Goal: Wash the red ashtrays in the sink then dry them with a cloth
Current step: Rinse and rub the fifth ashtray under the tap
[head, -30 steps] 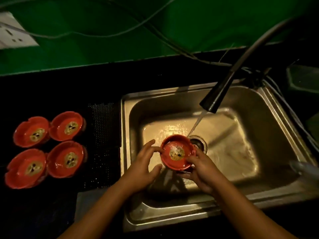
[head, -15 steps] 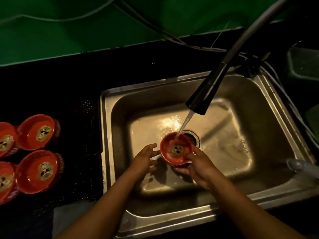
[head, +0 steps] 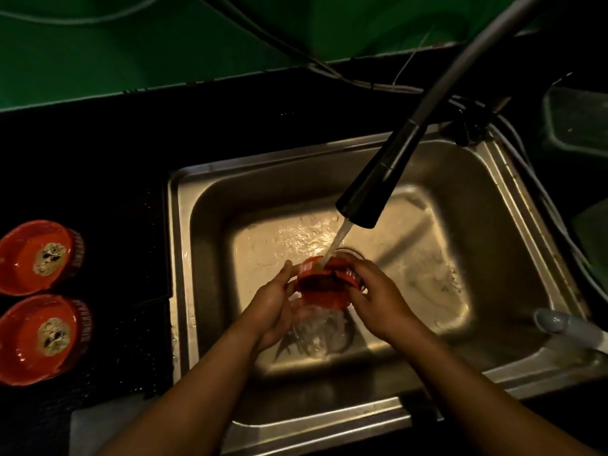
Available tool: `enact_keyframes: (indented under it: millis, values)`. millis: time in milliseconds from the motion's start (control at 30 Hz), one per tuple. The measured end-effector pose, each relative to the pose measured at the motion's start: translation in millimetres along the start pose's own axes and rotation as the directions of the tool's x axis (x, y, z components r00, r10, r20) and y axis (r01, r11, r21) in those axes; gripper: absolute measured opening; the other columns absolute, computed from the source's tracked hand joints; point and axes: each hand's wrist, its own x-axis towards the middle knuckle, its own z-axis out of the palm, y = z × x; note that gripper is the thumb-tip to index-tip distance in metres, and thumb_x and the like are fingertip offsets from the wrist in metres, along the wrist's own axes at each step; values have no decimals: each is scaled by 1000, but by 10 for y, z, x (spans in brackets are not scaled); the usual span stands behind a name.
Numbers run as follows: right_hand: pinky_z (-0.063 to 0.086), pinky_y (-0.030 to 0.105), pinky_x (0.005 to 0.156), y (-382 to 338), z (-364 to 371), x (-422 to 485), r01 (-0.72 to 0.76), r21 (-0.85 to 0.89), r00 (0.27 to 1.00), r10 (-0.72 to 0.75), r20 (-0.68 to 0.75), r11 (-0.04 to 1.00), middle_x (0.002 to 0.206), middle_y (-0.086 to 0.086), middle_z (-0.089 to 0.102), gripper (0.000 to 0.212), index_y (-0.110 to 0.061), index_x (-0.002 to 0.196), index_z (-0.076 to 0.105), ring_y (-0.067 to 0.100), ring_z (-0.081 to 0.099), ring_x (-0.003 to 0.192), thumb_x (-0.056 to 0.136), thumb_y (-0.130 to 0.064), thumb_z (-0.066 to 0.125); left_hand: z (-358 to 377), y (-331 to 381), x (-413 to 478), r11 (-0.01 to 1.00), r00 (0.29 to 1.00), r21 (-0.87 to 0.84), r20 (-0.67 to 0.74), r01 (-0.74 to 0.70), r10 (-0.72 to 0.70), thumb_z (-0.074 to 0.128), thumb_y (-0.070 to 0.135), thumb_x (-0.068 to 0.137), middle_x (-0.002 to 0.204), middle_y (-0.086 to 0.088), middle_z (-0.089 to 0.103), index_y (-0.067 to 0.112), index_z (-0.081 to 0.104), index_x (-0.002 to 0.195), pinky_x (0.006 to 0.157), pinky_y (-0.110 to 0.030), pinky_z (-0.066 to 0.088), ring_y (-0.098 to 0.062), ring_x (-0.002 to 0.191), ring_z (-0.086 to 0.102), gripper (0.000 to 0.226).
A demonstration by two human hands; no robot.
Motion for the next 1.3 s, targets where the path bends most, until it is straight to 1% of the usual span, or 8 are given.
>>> enact_keyframes:
  millis: [200,367,533,767,867,1000,1167,1300]
  values:
    - [42,12,97,-129,11,97,-21,349,985,80,-155,937,121,-5,60,50,-37,112,62,7,56,113,93,5,43,251,61,-101,959,986,238,93,-156,138,30,48,99,115,-11,68,21,63,118,102,-43,45,-24,109,64,46]
    - [52,50,91,-249,113,127,-425,829,889,338,308,363,120,11,67,30,-18,119,61,28,64,108,100,-8,41,413,276,-142,765,899,479,304,-431,316,42,45,98,135,2,56,37,52,130,97,-24,45,-14,124,52,34]
    - [54,22,54,-381,121,99,-764,614,638,384,668,200,74,13,70,18,-5,95,63,16,66,56,91,-18,51,482,447,-43,586,849,617,331,-525,413,49,60,77,126,-3,59,36,61,97,103,-41,42,-20,122,53,33]
    - [36,19,42,-281,-44,-17,-833,520,553,297,778,189,61,5,57,55,-10,94,61,10,45,43,87,-59,38,467,556,89,579,895,735,87,-353,437,34,71,78,77,-14,68,4,67,78,80,-43,51,-30,78,65,75]
    - [30,19,42,-122,-171,27,-774,616,631,256,733,146,59,0,43,64,-16,97,59,10,35,44,86,-73,33,379,514,94,929,996,365,-30,-63,80,47,68,77,100,-20,71,4,67,107,90,-47,53,-35,94,69,74]
    - [42,26,55,-89,-207,149,-717,543,697,453,555,438,80,4,57,63,-14,111,65,13,47,62,88,-67,40,232,361,5,985,989,-96,56,141,-137,51,55,84,121,-23,63,6,59,123,99,-52,44,-36,113,60,63]
    - [56,42,77,-451,81,291,-572,553,813,508,284,606,110,10,69,12,-25,101,64,26,65,96,95,-26,54,101,277,-115,962,998,-264,41,61,-52,42,47,94,115,-20,67,6,56,126,71,-43,58,-29,95,68,54]
    - [52,37,84,-702,415,352,-584,541,799,545,252,605,129,10,60,45,-18,134,49,28,60,110,100,-46,37,139,207,-266,957,963,135,-50,-257,266,45,39,94,103,-8,70,18,57,119,84,-42,54,-23,95,68,34]
